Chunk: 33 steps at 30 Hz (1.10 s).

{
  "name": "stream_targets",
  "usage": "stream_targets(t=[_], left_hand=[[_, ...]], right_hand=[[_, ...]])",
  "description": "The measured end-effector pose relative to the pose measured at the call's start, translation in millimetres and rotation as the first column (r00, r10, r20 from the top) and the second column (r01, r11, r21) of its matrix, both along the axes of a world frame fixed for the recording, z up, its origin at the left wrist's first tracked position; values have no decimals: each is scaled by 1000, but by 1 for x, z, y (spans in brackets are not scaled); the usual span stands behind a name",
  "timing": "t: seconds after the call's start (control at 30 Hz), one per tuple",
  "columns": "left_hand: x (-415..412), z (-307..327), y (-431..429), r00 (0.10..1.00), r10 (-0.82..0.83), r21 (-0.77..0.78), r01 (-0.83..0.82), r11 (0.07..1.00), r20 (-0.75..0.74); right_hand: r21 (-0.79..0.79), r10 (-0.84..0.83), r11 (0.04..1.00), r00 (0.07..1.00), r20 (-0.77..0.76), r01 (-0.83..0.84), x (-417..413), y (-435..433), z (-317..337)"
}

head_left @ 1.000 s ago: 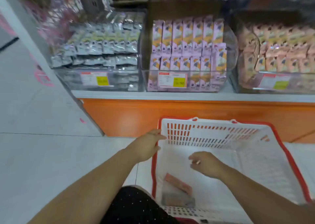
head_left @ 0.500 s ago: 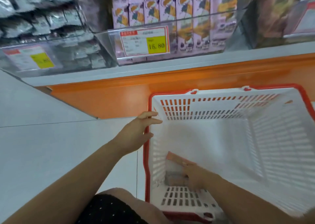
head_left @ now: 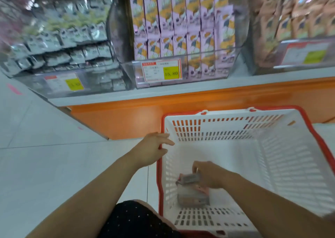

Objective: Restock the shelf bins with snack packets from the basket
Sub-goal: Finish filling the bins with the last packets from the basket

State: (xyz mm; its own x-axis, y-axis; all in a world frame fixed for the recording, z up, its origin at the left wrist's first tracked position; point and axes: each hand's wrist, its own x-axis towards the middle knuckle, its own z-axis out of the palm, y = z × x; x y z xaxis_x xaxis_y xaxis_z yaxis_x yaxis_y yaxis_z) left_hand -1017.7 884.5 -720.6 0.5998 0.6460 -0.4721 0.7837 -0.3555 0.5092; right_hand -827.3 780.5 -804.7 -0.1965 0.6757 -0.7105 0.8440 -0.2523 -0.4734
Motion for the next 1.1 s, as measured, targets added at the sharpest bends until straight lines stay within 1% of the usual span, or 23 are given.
stream_targets(t=[0.03, 0.1, 0.17, 0.27, 0.33, 0.4, 0.47, 0.53, 0.6, 0.67, 0.7, 0.73, 0.77, 0.8, 0.83, 0.87, 0.9, 0.97, 1.0, 1.07, 1.1], left_hand=[[1, 8, -1, 1000, 14, -26, -14, 1000, 7], [1, 28, -4, 997, 62, -104, -57, 993, 46], [-2, 49, -9, 990, 105, -173, -88, 981, 91], [-8, 79, -21, 972, 167, -243, -123, 962, 166], [-13, 95, -29, 945, 204, -230, -145, 962, 256], [-19, 111, -38, 899, 233, -193, -170, 966, 371], [-30, 127, -43, 866, 234, -142, -190, 971, 441], [-44, 143, -46, 844, 240, -101, -219, 971, 479], [-58, 158, -46, 812, 268, -99, -254, 962, 518], [-67, 171, -48, 761, 301, -78, -315, 946, 575], [-68, 176, -50, 710, 332, -60, -380, 923, 622], [-66, 179, -52, 626, 380, -57, -472, 880, 681], [-64, 180, -55, 504, 438, -95, -569, 817, 745], [-60, 181, -57, 351, 500, -191, -635, 749, 792], [-56, 182, -60, 199, 564, -327, -644, 692, 802], [-52, 184, -62, 83, 618, -453, -604, 655, 782], [-51, 184, -63, 7, 655, -543, -553, 632, 756], [-51, 185, -64, -71, 689, -636, -464, 617, 721], [-52, 185, -64, -89, 688, -646, -447, 618, 720], [-56, 187, -62, -95, 668, -621, -481, 619, 738], [-60, 187, -60, -96, 657, -604, -509, 613, 747]], right_hand=[[54, -9, 999, 1000, -21, 10, 3, 7, 20], [192, 6, 981, 1000, -16, -3, 6, 18, 58], [360, 19, 933, 1000, 3, -19, 6, 23, 96], [609, 25, 793, 999, 19, -32, 1, 18, 144], [711, 63, 696, 995, 76, -98, -5, 14, 169], [772, 80, 619, 989, 125, -147, -11, 9, 190], [812, 63, 570, 992, 105, -123, -14, 3, 210], [814, 26, 580, 1000, 6, -20, -17, -3, 230], [775, 1, 624, 991, -131, 102, -22, -8, 248], [734, -21, 653, 973, -230, 187, -31, -11, 263], [718, -40, 651, 955, -293, 248, -37, -10, 269], [697, -68, 638, 926, -372, 327, -44, -9, 274], [674, -99, 615, 889, -448, 408, -52, -6, 278], [656, -127, 585, 853, -506, 476, -60, -1, 281], [649, -148, 553, 828, -540, 522, -69, 4, 283], [652, -161, 523, 815, -556, 548, -78, 9, 284], [663, -164, 499, 812, -560, 558, -88, 14, 284], [689, -159, 455, 812, -561, 565, -108, 22, 282], [695, -152, 434, 807, -571, 573, -117, 25, 281], [694, -110, 426, 795, -597, 580, -134, 30, 280], [697, -75, 454, 803, -591, 555, -140, 33, 280]])
